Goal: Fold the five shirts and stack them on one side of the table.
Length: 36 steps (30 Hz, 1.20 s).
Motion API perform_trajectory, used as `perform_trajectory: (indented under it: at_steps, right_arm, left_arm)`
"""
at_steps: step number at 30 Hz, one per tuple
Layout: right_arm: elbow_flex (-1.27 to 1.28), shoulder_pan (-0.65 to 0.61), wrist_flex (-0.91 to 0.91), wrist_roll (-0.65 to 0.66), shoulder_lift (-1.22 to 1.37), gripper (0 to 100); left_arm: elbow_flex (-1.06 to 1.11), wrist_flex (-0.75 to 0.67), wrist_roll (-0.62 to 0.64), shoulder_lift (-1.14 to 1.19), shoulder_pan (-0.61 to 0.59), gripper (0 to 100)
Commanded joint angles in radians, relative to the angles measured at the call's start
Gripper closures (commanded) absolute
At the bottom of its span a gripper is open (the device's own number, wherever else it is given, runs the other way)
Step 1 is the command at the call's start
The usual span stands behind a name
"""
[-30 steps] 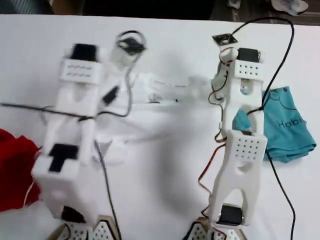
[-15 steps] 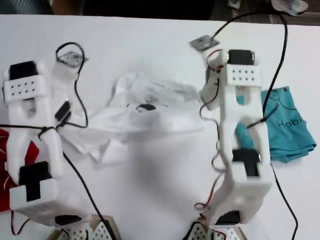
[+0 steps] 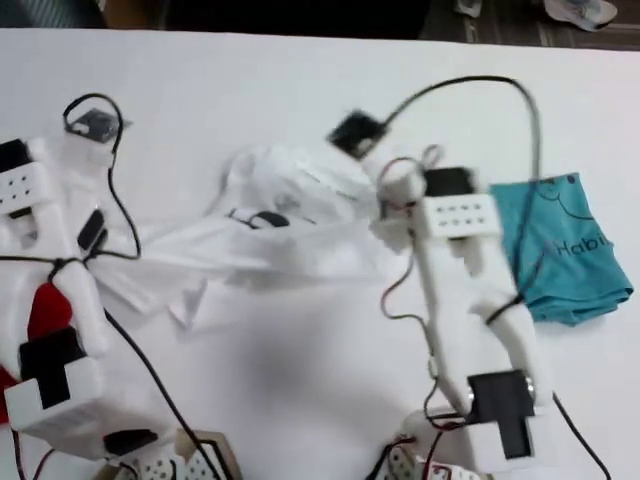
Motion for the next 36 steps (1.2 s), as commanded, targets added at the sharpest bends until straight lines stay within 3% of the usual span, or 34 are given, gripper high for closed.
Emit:
perform_trajectory:
  at_steps: [1,5,10,16,25,36]
  right_arm:
    - [-0.005,-0.102,-0.042,-0.031,0.047,82.3]
    - [-0.008,-0.137,-0.104,-0.031,0.12,84.7]
    - [-0.015,-0.094,-0.156,-0.031,0.202,85.0]
    - [-0.075,-0.025,-0.139,-0.032,0.245,85.0]
    - [-0.14,-0.03,-0.079,-0.032,0.249,84.9]
    - [-0.14,-0.036,-0.17,-0.081,0.352,85.0]
  left_arm:
    - [-0.004,-0.012,-0.006,-0.018,-0.014,97]
    - [-0.01,-0.012,-0.006,0.034,-0.015,97]
    - [-0.01,-0.012,-0.006,0.044,-0.015,97]
    - [-0.012,-0.012,-0.006,0.044,-0.015,97]
    - [-0.012,-0.012,-0.006,0.044,-0.011,97]
    - [-0.012,-0.009,-0.006,0.044,-0.011,97]
